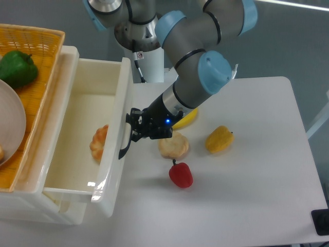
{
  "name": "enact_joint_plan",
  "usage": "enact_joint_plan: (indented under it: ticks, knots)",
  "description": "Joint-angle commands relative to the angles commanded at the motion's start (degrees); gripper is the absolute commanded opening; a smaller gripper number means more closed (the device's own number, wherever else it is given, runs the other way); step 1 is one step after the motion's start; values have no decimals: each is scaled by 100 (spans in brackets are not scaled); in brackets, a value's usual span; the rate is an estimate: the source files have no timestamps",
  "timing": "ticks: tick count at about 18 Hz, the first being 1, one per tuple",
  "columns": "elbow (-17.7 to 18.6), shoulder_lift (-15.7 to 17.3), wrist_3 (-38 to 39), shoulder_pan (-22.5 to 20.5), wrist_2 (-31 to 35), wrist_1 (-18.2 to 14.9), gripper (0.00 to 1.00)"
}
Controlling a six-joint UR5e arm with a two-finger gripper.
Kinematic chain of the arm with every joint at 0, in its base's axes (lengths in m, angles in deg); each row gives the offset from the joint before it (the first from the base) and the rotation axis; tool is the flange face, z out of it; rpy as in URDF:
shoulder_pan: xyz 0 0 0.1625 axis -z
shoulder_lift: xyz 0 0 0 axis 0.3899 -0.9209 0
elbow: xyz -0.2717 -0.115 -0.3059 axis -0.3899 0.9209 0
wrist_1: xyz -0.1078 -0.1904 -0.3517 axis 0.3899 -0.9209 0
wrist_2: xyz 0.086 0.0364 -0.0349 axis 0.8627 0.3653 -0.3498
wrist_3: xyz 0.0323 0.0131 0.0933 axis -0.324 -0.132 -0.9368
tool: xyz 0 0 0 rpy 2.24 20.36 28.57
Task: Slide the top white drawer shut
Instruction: 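Push the white drawer inward with the gripper until it shuts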
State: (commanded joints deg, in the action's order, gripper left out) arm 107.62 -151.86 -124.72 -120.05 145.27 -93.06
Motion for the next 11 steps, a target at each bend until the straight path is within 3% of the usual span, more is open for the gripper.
enact_joint_plan:
  ticks: [11]
  knots:
    - [0, 9, 211, 395, -26, 0, 0]
